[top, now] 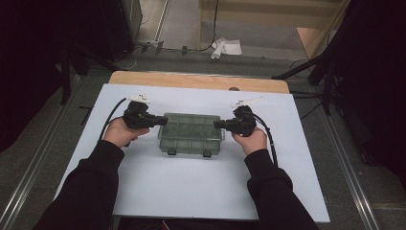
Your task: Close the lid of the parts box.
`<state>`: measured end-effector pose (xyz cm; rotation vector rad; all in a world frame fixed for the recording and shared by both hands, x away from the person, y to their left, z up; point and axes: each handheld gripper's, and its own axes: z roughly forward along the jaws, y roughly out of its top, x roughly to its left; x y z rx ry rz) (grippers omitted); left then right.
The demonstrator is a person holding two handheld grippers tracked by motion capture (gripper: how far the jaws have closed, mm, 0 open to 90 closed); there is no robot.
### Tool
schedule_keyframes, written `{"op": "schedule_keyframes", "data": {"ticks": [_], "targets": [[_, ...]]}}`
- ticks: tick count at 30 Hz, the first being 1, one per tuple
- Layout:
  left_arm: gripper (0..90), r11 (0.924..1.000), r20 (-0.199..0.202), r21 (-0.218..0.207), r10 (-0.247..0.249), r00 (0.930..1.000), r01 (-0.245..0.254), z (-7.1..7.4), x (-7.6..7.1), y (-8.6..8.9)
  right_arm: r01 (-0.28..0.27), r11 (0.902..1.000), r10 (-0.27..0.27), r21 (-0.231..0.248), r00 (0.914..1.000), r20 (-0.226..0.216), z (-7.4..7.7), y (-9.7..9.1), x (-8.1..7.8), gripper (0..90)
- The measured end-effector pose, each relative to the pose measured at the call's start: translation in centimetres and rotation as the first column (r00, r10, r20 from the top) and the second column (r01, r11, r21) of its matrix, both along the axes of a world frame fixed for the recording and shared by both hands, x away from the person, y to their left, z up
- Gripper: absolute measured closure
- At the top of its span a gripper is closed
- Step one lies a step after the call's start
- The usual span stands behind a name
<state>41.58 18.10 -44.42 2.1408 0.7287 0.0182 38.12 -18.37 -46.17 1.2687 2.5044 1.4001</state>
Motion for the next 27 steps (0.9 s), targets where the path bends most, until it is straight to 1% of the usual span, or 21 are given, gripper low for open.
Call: {"op": "schedule_keyframes", "data": {"ticks": [4, 8, 10, 12, 16, 17, 20, 22, 24, 25, 27], "targets": [[86.3, 1.0000, 0.002, 0.001, 0.002, 1.0000, -0.002, -0.3, 0.0, 0.1, -0.001, 1.0000, 0.001, -0.007, 1.0000, -0.001, -0.3, 0.1, 0.0, 90.0], [86.4, 1.0000, -0.006, 0.002, -0.002, 1.0000, 0.002, -0.6, 0.0, 0.1, -0.003, 0.9999, 0.003, -0.012, 1.0000, -0.010, -0.5, 0.2, 0.0, 90.0], [86.3, 1.0000, -0.007, 0.008, -0.001, 1.0000, 0.001, -0.8, 0.0, 0.2, 0.000, 0.9999, 0.000, -0.015, 1.0000, -0.008, -0.7, 0.3, 0.0, 90.0], [86.3, 1.0000, -0.017, 0.009, -0.002, 0.9999, 0.003, -1.0, 0.0, 0.2, -0.006, 0.9997, 0.006, -0.024, 1.0000, -0.007, -0.8, 0.3, 0.1, 90.0], [86.3, 0.9998, -0.023, 0.019, -0.004, 0.9997, 0.005, -1.2, 0.1, 0.2, -0.008, 0.9996, 0.008, -0.028, 0.9998, -0.017, -1.1, 0.5, 0.2, 90.0], [86.3, 0.9997, -0.023, 0.022, -0.002, 0.9997, 0.002, -1.3, 0.1, 0.2, -0.007, 0.9994, 0.006, -0.033, 0.9999, -0.014, -1.1, 0.6, 0.2, 90.0], [86.3, 0.9995, -0.023, 0.031, -0.006, 0.9997, 0.007, -1.5, 0.1, 0.2, -0.005, 0.9992, 0.004, -0.039, 0.9996, -0.027, -1.3, 0.7, 0.2, 90.0], [86.3, 0.9996, -0.027, 0.026, -0.006, 0.9996, 0.006, -1.5, 0.1, 0.2, -0.009, 0.9992, 0.008, -0.040, 0.9997, -0.022, -1.4, 0.7, 0.2, 90.0], [86.3, 0.9996, -0.028, 0.026, -0.006, 0.9996, 0.007, -1.5, 0.1, 0.2, -0.006, 0.9992, 0.004, -0.039, 0.9994, -0.034, -1.4, 0.8, 0.2, 90.0], [86.3, 0.9996, -0.030, 0.026, -0.009, 0.9995, 0.010, -1.6, 0.1, 0.2, -0.007, 0.9992, 0.005, -0.038, 0.9994, -0.033, -1.4, 0.8, 0.2, 90.0], [86.4, 0.9992, -0.027, 0.036, -0.014, 0.9995, 0.015, -1.7, 0.1, 0.1, -0.007, 0.9991, 0.006, -0.042, 0.9994, -0.033, -1.6, 0.8, 0.2, 90.0]]}}
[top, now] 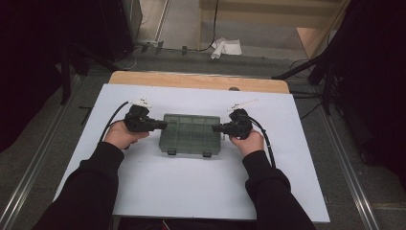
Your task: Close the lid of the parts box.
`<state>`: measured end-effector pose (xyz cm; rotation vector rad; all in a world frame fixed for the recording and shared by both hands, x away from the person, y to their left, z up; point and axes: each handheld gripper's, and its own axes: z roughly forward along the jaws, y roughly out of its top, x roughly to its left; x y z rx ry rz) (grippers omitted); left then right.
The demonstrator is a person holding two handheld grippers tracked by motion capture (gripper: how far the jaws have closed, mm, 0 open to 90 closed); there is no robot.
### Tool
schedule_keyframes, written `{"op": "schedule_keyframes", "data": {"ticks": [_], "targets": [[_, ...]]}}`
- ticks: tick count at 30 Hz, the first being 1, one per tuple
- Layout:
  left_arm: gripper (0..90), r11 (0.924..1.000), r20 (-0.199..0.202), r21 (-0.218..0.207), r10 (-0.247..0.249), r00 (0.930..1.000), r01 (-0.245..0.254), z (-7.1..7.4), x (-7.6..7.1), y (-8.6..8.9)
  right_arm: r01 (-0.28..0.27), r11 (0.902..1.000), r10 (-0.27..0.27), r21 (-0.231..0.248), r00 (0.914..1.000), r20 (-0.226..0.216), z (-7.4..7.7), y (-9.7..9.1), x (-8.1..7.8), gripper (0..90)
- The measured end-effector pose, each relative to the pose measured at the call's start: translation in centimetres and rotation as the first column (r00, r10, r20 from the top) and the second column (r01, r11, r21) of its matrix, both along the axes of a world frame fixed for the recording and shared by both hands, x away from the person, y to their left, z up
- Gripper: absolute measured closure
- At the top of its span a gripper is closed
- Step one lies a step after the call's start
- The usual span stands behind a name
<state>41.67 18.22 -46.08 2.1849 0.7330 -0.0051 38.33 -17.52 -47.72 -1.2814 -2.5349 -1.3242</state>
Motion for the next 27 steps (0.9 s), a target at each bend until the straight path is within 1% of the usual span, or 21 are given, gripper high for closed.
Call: {"op": "schedule_keyframes", "data": {"ticks": [5, 7, 8, 9, 12, 13, 15, 20, 22, 24, 27], "targets": [[86.4, 0.9999, 0.001, -0.004, -0.012, 0.9999, 0.012, -0.06, -0.09, -0.29, -0.002, 1.0000, 0.002, 0.000, 1.0000, -0.007, -0.10, 0.05, -0.08, 90.0], [86.5, 0.9999, 0.000, -0.003, -0.014, 0.9999, 0.014, -0.07, -0.16, -0.34, -0.001, 1.0000, 0.001, -0.001, 1.0000, 0.006, -0.21, 0.06, -0.10, 90.0], [86.5, 0.9998, 0.009, 0.000, -0.020, 0.9997, 0.020, -0.07, -0.20, -0.34, -0.001, 1.0000, 0.001, -0.003, 1.0000, 0.005, -0.19, 0.06, -0.19, 90.0], [86.6, 0.9997, 0.013, 0.003, -0.022, 0.9997, 0.022, -0.07, -0.22, -0.33, -0.002, 1.0000, 0.002, -0.005, 0.9999, 0.016, -0.24, 0.05, -0.24, 90.0], [86.7, 0.9999, 0.008, -0.007, -0.016, 0.9998, 0.016, -0.15, -0.37, -0.27, 0.002, 1.0000, -0.002, -0.006, 0.9996, 0.028, -0.32, 0.09, -0.37, 90.0], [86.7, 0.9997, 0.012, -0.005, -0.025, 0.9996, 0.025, -0.17, -0.38, -0.15, 0.001, 1.0000, -0.001, -0.005, 0.9996, 0.029, -0.33, 0.08, -0.41, 90.0], [86.7, 0.9996, 0.011, -0.018, -0.020, 0.9997, 0.020, -0.27, -0.46, -0.10, 0.004, 1.0000, -0.004, -0.001, 0.9997, 0.026, -0.36, 0.05, -0.44, 90.0], [86.7, 0.9997, 0.018, -0.011, -0.021, 0.9996, 0.021, -0.23, -0.57, -0.10, 0.003, 1.0000, -0.003, -0.004, 0.9996, 0.027, -0.33, 0.02, -0.43, 90.0], [86.6, 0.9998, 0.016, -0.009, -0.015, 0.9998, 0.015, -0.18, -0.56, -0.08, 0.007, 1.0000, -0.007, -0.002, 0.9998, 0.017, -0.25, 0.00, -0.46, 90.0], [86.3, 1.0000, 0.011, -0.006, -0.006, 0.9999, 0.006, -0.09, -0.53, -0.03, 0.004, 1.0000, -0.004, -0.005, 0.9999, 0.016, -0.16, -0.04, -0.49, 88.4], [86.0, 1.0000, 0.015, -0.003, 0.000, 0.9999, 0.000, 0.11, -0.53, 0.06, -0.011, 0.9997, 0.012, -0.023, 0.9997, 0.021, 0.11, 0.13, -0.68, 85.9]]}}
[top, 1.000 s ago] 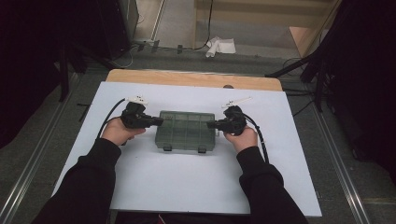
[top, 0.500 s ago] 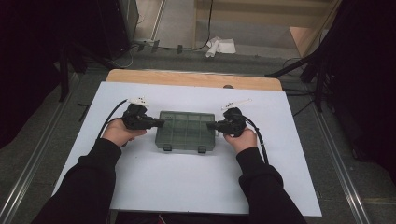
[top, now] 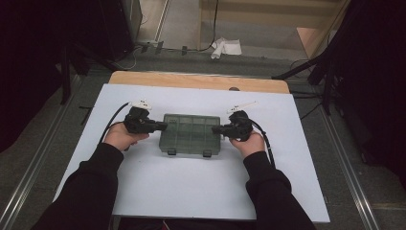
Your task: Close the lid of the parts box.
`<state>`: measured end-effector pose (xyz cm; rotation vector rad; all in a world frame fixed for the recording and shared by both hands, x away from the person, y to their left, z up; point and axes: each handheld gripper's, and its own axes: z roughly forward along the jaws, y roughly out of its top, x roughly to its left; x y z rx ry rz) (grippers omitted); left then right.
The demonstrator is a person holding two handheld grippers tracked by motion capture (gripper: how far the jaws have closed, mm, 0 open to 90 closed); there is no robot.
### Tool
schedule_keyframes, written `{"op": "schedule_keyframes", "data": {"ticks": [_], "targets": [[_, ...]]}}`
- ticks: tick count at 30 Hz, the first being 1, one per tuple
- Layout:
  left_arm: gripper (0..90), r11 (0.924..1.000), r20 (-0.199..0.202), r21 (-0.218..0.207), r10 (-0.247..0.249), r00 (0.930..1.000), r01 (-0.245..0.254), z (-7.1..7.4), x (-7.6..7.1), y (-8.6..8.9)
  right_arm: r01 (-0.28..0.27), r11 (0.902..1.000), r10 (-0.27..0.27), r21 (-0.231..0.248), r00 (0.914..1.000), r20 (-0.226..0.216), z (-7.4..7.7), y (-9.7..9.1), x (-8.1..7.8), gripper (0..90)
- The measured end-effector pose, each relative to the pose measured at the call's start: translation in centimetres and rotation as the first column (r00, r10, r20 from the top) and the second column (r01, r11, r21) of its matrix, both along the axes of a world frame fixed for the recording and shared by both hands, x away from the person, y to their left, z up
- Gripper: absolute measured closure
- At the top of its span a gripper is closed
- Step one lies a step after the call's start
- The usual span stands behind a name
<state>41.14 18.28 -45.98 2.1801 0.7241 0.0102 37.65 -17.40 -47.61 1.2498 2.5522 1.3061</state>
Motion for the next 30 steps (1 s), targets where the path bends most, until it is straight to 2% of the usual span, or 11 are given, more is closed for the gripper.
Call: {"op": "schedule_keyframes", "data": {"ticks": [1, 6, 10, 14, 17, 20, 24, 29, 30], "targets": [[82.1, 1.0000, -0.008, -0.009, 0.003, 1.0000, -0.003, 0.1, 0.0, 0.0, -0.002, 1.0000, 0.002, -0.005, 1.0000, 0.001, 0.1, 0.0, -0.1, 85.0], [79.2, 0.9996, 0.013, -0.029, 0.001, 0.9999, -0.001, 0.9, -0.4, 0.1, -0.010, 0.9999, 0.010, 0.007, 0.9999, 0.009, 0.8, 0.2, -0.4, 79.6], [73.1, 0.9993, 0.032, -0.037, -0.005, 0.9995, 0.006, 1.6, -0.9, 0.1, -0.007, 0.9999, 0.007, 0.011, 0.9998, 0.016, 1.3, 0.3, -0.8, 69.9], [60.8, 0.9989, 0.033, -0.042, -0.018, 0.9993, 0.019, 2.3, -1.4, 0.2, -0.008, 1.0000, 0.007, 0.004, 0.9995, 0.031, 1.7, 0.3, -1.1, 64.1], [50.3, 0.9993, 0.047, -0.033, -0.014, 0.9988, 0.016, 2.5, -1.7, 0.2, -0.009, 0.9999, 0.009, 0.009, 0.9993, 0.036, 2.0, 0.3, -1.4, 51.2], [42.1, 0.9996, 0.026, -0.029, -0.002, 0.9997, 0.003, 2.7, -1.6, 0.4, -0.015, 0.9995, 0.014, 0.027, 0.9996, 0.023, 2.2, 0.1, -1.6, 42.4], [40.7, 0.9995, 0.023, -0.029, -0.009, 0.9997, 0.010, 2.7, -1.8, 0.5, 0.002, 0.9992, -0.003, 0.040, 0.9996, 0.028, 2.4, -0.4, -2.0, 35.1], [40.1, 0.9992, 0.054, -0.040, 0.006, 0.9985, -0.004, 2.8, -2.2, 0.6, 0.021, 0.9983, -0.023, 0.055, 0.9989, 0.041, 2.5, -1.2, -2.3, 29.7], [33.7, 0.9990, 0.060, -0.045, -0.002, 0.9982, 0.004, 2.7, -2.1, 0.7, 0.017, 0.9984, -0.020, 0.054, 0.9985, 0.052, 2.5, -1.3, -2.4, 29.1]]}}
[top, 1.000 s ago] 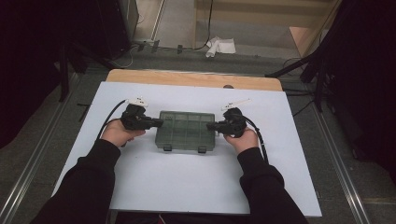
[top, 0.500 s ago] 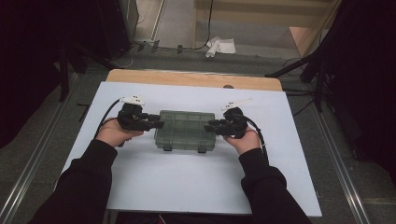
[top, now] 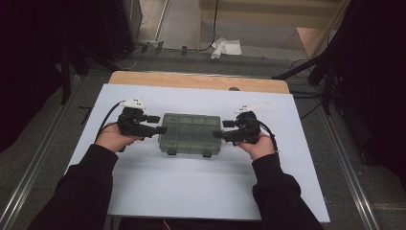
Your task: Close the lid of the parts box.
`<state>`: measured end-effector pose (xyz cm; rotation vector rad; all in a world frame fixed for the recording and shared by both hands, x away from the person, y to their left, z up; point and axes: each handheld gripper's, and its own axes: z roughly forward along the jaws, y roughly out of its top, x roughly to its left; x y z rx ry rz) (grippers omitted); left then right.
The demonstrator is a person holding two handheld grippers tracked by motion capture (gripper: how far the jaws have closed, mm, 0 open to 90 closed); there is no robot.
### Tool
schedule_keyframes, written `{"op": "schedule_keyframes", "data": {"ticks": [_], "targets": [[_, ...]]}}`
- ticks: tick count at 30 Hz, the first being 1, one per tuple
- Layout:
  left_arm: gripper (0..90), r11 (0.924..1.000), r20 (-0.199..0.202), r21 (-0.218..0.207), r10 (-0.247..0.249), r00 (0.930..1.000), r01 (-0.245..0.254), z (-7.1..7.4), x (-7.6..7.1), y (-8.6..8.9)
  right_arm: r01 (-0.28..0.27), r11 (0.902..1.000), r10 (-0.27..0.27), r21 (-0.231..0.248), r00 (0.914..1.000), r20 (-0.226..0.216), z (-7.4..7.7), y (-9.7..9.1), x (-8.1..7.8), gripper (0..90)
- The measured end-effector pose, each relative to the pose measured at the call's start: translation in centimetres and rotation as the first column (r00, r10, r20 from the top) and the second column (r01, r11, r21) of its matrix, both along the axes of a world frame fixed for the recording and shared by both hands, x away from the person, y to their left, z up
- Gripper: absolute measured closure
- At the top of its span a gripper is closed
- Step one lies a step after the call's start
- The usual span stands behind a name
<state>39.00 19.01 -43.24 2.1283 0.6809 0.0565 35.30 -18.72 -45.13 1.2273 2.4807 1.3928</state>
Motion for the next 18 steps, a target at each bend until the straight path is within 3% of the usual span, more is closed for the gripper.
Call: {"op": "schedule_keyframes", "data": {"ticks": [8, 18], "targets": [[31.2, 0.9978, 0.012, -0.008, 0.065, 0.9978, -0.065, 0.0, -0.3, 1.1, 0.011, 0.9999, -0.011, -0.008, 0.9998, 0.015, -0.2, -1.2, -0.9, 25.3], [31.2, 0.9980, 0.049, -0.008, 0.063, 0.9968, -0.063, -0.1, -1.8, 2.2, 0.024, 0.9996, -0.024, -0.017, 0.9996, 0.014, -0.5, -2.4, -2.4, 24.1]]}}
